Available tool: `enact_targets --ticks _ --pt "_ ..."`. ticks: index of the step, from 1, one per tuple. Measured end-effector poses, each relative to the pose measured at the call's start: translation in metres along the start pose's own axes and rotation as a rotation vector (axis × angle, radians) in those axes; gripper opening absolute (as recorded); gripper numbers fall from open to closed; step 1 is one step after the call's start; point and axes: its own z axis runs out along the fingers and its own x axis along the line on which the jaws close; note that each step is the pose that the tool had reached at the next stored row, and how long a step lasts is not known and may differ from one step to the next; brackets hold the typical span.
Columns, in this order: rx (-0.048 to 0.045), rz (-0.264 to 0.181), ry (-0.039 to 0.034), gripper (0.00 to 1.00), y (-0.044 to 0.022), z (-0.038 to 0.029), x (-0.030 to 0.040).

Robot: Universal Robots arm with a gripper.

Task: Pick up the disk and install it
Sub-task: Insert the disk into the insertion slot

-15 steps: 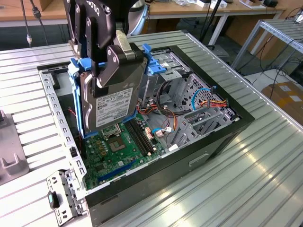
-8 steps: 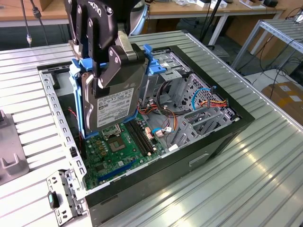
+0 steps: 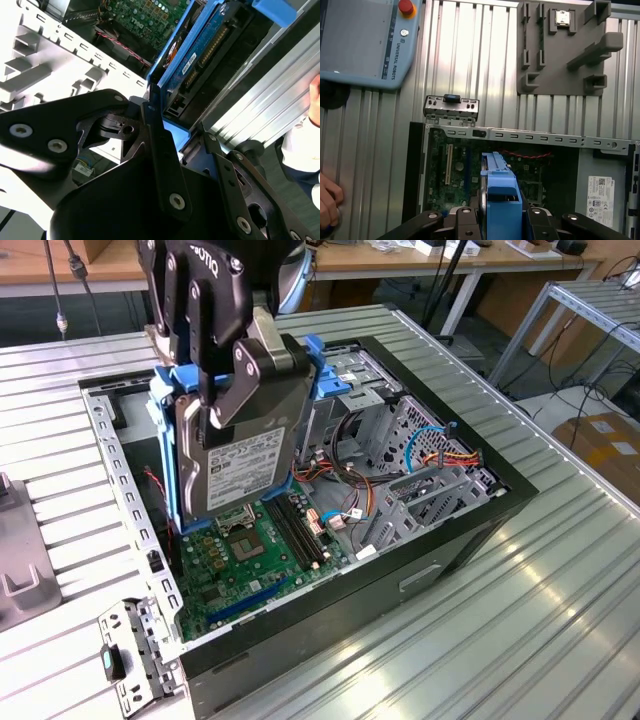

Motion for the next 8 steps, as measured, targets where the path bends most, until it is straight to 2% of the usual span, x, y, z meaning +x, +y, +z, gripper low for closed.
enact_targets --ticks 8 --pt "0.0000 0.000 0.0000 0.37 -0.0011 0.0002 0.0025"
